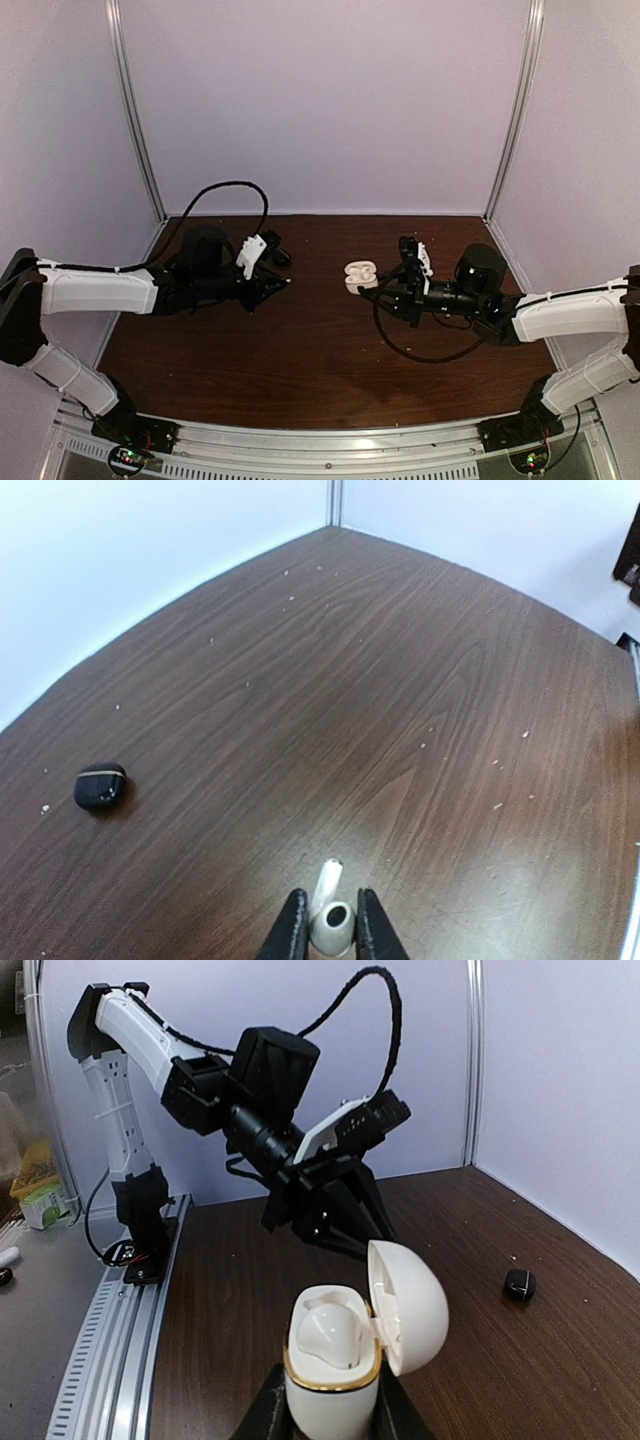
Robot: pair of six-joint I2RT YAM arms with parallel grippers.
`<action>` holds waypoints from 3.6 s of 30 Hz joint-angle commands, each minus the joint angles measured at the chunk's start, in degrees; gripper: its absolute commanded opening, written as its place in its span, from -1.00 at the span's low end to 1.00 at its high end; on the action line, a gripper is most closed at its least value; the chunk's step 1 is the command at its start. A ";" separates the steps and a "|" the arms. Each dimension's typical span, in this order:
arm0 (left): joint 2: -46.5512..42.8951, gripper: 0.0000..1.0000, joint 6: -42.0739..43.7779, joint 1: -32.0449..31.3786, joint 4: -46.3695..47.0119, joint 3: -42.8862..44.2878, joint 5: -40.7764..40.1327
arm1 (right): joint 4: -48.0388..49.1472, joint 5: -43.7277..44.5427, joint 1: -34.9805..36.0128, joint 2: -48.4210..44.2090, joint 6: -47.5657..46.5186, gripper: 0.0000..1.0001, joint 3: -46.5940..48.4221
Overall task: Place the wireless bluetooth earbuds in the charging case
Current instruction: Pick up the left earbud from the center of the board, then insert the left earbud into the left side groove of the charging case.
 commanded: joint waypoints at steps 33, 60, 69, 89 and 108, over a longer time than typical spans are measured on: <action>-4.33 -0.81 13.06 -16.74 -44.57 27.29 6.74 | -6.80 1.41 8.47 10.32 -20.48 -1.00 6.09; 1.20 -0.83 19.90 -18.23 -51.08 30.60 0.14 | -12.05 -4.40 9.47 13.26 -17.85 -1.00 9.54; 1.32 -0.86 19.74 -18.21 -51.08 30.47 -3.04 | -12.77 -6.20 9.72 12.84 -18.81 -1.00 9.42; -2.91 -0.86 22.31 -19.82 -55.50 31.84 -7.58 | -16.01 -7.28 8.52 16.23 -13.83 -1.00 12.92; -0.44 -0.87 25.64 -22.37 -55.57 31.57 -6.23 | -16.14 -10.46 8.24 17.48 -11.94 -1.00 14.21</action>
